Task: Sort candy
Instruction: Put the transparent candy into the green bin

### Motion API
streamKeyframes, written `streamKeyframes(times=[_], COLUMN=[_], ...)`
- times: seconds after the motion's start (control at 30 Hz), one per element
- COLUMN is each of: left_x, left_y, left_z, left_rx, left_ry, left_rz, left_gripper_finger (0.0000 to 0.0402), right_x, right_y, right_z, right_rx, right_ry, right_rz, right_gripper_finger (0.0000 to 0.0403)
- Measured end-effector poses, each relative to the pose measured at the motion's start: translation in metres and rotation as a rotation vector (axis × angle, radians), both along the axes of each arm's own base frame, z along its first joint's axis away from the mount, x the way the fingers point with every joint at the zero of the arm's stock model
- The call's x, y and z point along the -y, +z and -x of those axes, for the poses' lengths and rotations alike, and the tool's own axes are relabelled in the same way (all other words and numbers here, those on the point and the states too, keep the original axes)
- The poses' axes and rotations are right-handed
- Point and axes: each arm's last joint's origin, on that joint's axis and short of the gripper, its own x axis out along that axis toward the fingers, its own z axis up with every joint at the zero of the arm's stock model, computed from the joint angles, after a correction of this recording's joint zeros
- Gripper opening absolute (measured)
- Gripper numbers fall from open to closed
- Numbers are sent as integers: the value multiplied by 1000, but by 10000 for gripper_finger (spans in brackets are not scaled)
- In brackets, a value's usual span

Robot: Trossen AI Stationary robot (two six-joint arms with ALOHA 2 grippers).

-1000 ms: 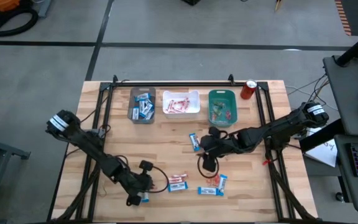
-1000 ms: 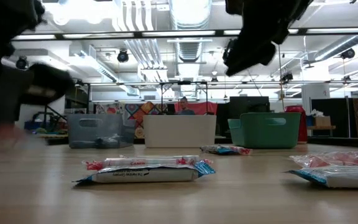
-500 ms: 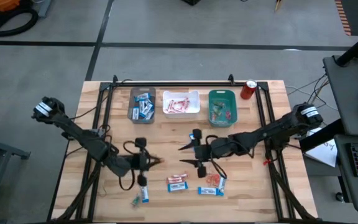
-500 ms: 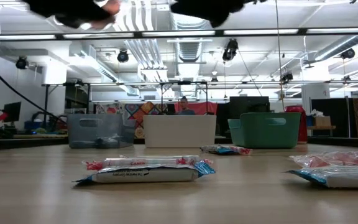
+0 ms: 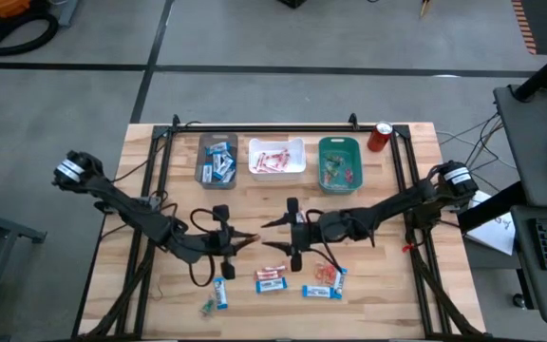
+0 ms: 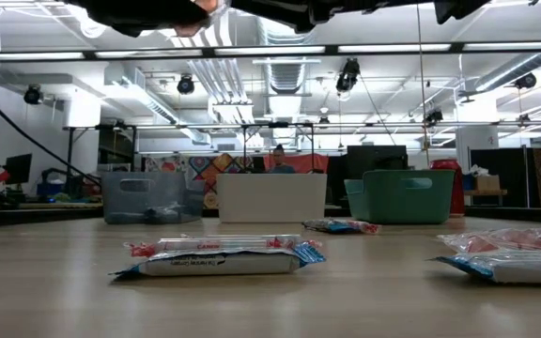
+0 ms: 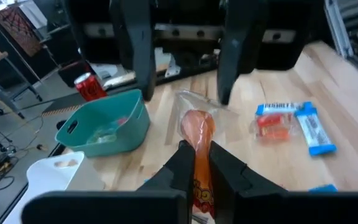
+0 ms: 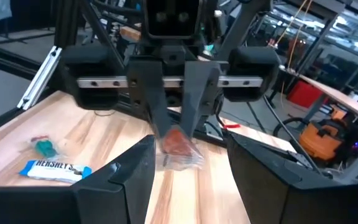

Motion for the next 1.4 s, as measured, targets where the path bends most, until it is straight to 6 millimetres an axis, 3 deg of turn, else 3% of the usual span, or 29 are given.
streamKeyframes(times=[0.23, 0.4, 0.77, 0.97, 1.27, 1.4], left_x=[2, 3, 3, 4, 4, 2], left_y=[1, -6, -7, -4, -4, -6], left_z=[-10, -13, -13, -15, -15, -12], left_rx=[83, 72, 71, 79, 69, 26], left_ry=[8, 42, 54, 57, 54, 56], left_rz=[22, 10, 24, 40, 34, 12], left_gripper_finger=[11, 11, 11, 27, 103, 126], right_x=[2, 3, 3, 3, 3, 11], right_y=[-2, -2, -3, -2, -3, 1], right_z=[-2, -2, -2, -2, -2, 3], right_rx=[-5, -11, -16, -14, -26, -86], right_ry=[11, 8, 7, 6, -7, -91], right_rz=[-27, -25, -39, -49, -75, -80], right_gripper_finger=[192, 169, 20, 13, 11, 11])
